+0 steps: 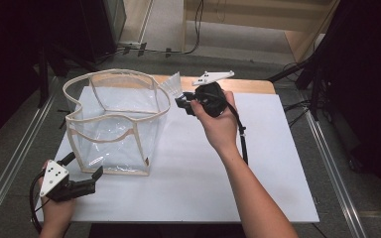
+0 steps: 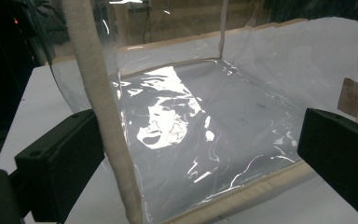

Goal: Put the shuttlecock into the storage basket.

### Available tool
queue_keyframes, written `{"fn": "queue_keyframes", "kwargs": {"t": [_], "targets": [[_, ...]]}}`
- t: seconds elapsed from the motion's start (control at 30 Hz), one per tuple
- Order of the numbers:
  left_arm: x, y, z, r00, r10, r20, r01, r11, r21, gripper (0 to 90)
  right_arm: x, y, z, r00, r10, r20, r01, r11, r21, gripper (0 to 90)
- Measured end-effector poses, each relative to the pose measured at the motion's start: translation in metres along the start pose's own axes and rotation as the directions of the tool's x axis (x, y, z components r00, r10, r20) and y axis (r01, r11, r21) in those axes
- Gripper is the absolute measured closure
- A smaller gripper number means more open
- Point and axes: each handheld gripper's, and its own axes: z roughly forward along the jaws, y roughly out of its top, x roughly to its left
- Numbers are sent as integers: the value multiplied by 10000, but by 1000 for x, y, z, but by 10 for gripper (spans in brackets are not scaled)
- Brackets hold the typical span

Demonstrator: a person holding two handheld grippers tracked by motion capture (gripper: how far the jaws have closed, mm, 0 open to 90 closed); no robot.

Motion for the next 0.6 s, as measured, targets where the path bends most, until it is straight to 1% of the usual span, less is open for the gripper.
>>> {"fn": "queue_keyframes", "kwargs": {"t": [0.07, 0.13, 0.27, 0.6], "targets": [[0, 0, 0, 10000, -3, 2, 3, 10000, 0, 10, 2, 2, 0, 10000, 29, -34, -29, 10000, -21, 632], [0, 0, 0, 10000, -1, 2, 1, 10000, 1, 11, 3, 3, 0, 10000, -72, -43, 71, 9999, -91, 632], [0, 0, 0, 10000, -2, 7, 2, 10000, 0, 10, 6, 7, 2, 9999, -80, -126, 79, 9999, -100, 632], [0, 0, 0, 10000, 2, 14, -2, 10000, 10, 11, 16, 12, 9, 9994, -154, -310, 149, 9998, -138, 632]]}}
